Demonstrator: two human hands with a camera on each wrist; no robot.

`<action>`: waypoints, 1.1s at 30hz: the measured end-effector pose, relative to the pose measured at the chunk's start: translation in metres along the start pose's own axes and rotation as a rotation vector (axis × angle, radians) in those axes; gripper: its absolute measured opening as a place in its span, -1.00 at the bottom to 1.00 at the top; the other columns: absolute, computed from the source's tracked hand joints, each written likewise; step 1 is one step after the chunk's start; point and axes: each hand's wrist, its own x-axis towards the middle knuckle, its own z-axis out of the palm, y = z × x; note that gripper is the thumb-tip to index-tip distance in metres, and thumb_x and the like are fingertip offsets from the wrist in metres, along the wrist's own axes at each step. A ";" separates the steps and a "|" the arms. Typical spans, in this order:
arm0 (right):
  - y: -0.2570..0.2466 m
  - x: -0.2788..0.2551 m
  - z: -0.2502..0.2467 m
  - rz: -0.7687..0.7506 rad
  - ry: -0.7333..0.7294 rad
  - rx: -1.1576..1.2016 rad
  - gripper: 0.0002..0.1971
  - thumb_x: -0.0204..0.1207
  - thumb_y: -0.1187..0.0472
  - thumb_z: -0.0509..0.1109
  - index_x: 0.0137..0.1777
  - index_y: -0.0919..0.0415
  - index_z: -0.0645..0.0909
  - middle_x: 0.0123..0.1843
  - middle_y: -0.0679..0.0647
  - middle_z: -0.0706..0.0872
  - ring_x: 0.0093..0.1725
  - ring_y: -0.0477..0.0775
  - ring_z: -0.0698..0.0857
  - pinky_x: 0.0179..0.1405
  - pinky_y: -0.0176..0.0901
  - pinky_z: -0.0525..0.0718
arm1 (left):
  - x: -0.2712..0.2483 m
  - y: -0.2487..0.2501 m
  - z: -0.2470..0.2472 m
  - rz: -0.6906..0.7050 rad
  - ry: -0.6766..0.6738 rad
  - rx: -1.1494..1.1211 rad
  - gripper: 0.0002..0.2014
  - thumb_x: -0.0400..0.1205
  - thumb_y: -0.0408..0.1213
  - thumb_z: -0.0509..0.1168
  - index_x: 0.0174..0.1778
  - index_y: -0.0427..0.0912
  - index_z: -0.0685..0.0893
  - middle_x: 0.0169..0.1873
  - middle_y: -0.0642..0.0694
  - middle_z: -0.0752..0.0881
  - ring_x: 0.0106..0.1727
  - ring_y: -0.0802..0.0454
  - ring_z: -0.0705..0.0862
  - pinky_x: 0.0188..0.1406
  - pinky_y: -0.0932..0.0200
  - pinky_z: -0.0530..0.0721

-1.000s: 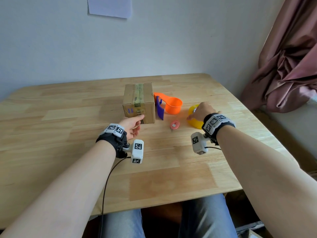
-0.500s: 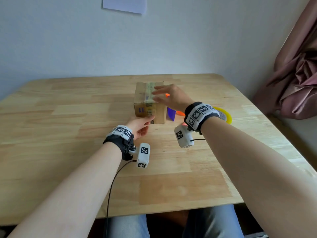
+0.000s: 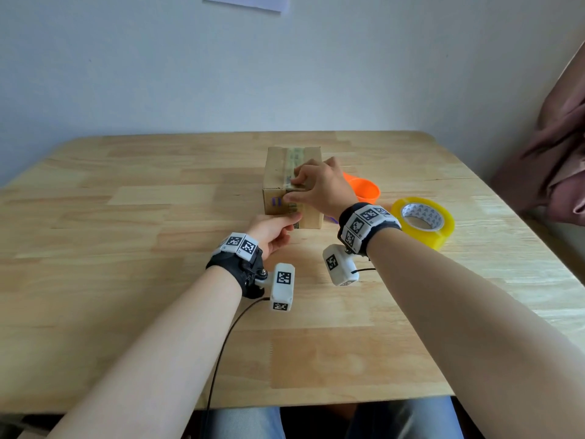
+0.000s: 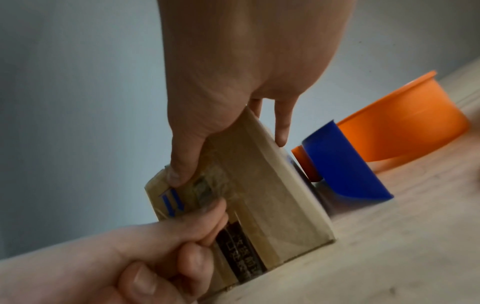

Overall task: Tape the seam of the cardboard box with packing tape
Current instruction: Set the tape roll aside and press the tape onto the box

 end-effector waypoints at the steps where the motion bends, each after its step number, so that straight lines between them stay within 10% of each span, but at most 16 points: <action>1: 0.001 -0.001 0.001 -0.012 0.004 -0.003 -0.58 0.23 -0.20 0.72 -0.09 0.06 0.76 0.12 -0.12 0.78 0.17 0.17 0.46 0.11 0.11 0.61 | 0.001 0.000 0.000 -0.001 0.004 0.001 -0.79 0.48 -0.30 0.65 -0.12 -0.28 0.77 -0.39 -0.06 0.66 -0.68 0.25 0.47 -0.67 0.38 0.58; 18: 0.003 -0.008 0.008 -0.087 0.017 -0.116 -0.37 0.11 -0.16 0.77 0.12 0.09 0.69 0.17 -0.09 0.69 0.22 0.16 0.45 0.06 0.19 0.70 | 0.001 0.011 -0.029 -0.082 0.021 0.026 -0.77 0.54 -0.20 0.61 -0.05 -0.25 0.77 -0.51 0.03 0.62 -0.64 0.23 0.51 -0.69 0.38 0.55; 23: 0.002 -0.006 0.004 -0.063 -0.064 -0.182 -0.28 0.10 -0.09 0.81 0.25 0.06 0.62 0.26 -0.07 0.63 0.26 0.15 0.41 0.13 0.21 0.69 | -0.008 0.031 -0.031 0.116 0.176 0.064 -0.73 0.54 -0.22 0.54 0.06 -0.15 0.63 -0.33 0.00 0.58 -0.39 0.11 0.55 -0.55 0.24 0.56; 28: 0.007 -0.005 -0.001 -0.079 -0.038 -0.051 -0.49 0.31 -0.11 0.71 0.12 0.17 0.68 0.21 0.00 0.74 0.21 0.21 0.46 0.23 0.04 0.58 | -0.013 0.042 -0.014 0.382 0.154 0.055 -0.61 0.51 -0.07 0.53 0.25 0.16 0.68 0.22 0.06 0.70 0.17 0.07 0.70 0.07 -0.02 0.80; 33: -0.003 -0.005 0.002 -0.031 -0.053 -0.153 -0.41 0.21 -0.11 0.76 0.11 0.13 0.62 0.18 -0.03 0.67 0.22 0.18 0.45 0.09 0.17 0.70 | -0.009 0.036 -0.009 0.459 0.210 0.144 -0.85 0.58 -0.04 0.50 0.05 0.13 0.80 0.07 0.05 0.77 0.00 0.03 0.71 0.01 -0.06 0.80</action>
